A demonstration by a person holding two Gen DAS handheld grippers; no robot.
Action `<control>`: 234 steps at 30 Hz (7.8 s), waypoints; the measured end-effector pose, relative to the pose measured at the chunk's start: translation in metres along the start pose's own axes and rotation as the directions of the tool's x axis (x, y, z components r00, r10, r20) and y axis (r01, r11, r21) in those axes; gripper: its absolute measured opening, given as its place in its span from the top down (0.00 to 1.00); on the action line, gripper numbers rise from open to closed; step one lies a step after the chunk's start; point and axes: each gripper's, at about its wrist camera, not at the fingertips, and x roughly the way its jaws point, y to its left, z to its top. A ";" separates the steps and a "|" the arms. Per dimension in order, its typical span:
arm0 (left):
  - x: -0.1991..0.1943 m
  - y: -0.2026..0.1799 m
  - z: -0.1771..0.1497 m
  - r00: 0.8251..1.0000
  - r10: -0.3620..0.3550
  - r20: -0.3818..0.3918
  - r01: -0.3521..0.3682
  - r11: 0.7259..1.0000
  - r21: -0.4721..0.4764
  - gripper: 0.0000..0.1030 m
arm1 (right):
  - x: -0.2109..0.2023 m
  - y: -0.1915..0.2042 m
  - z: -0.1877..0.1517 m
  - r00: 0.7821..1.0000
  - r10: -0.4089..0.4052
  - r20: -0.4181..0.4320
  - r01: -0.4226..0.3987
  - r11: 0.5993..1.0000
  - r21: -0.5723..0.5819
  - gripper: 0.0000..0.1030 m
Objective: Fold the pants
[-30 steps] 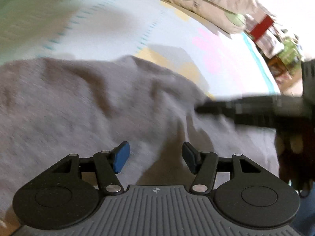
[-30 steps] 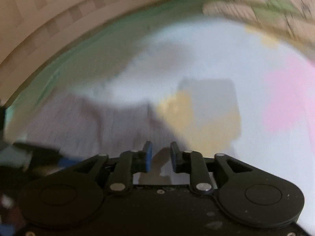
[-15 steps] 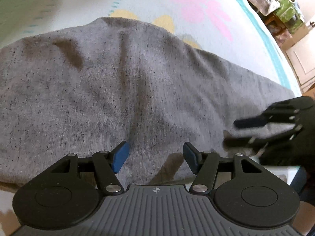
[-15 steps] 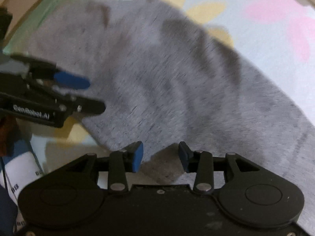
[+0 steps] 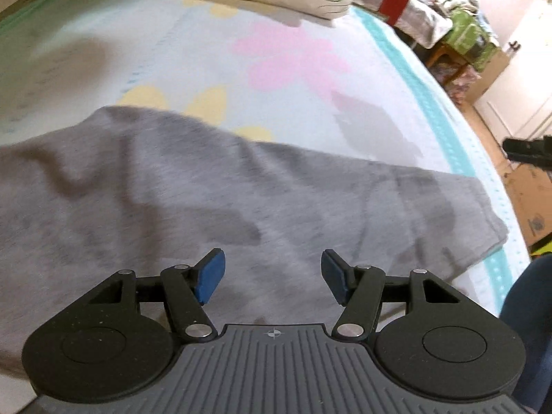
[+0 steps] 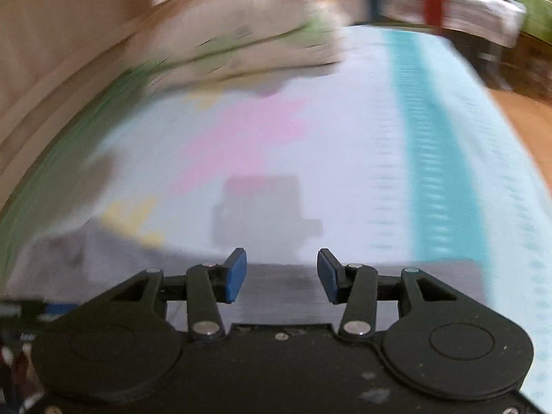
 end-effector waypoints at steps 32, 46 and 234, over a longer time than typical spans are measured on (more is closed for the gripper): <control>0.071 -0.102 0.011 0.995 -0.053 -0.080 0.064 0.988 0.143 0.42 | 0.024 -0.151 -0.112 0.995 -0.099 0.002 0.090 0.914 0.395 0.93; 0.081 -0.122 0.017 0.991 -0.090 -0.095 0.107 0.976 0.188 0.42 | 0.006 -0.171 -0.130 0.994 -0.104 0.041 0.072 0.875 0.479 0.29; -0.194 0.306 -0.044 0.948 0.139 0.286 0.044 0.832 -0.553 0.08 | 0.089 0.315 -0.137 0.816 0.425 -0.391 -0.553 0.772 -0.313 0.70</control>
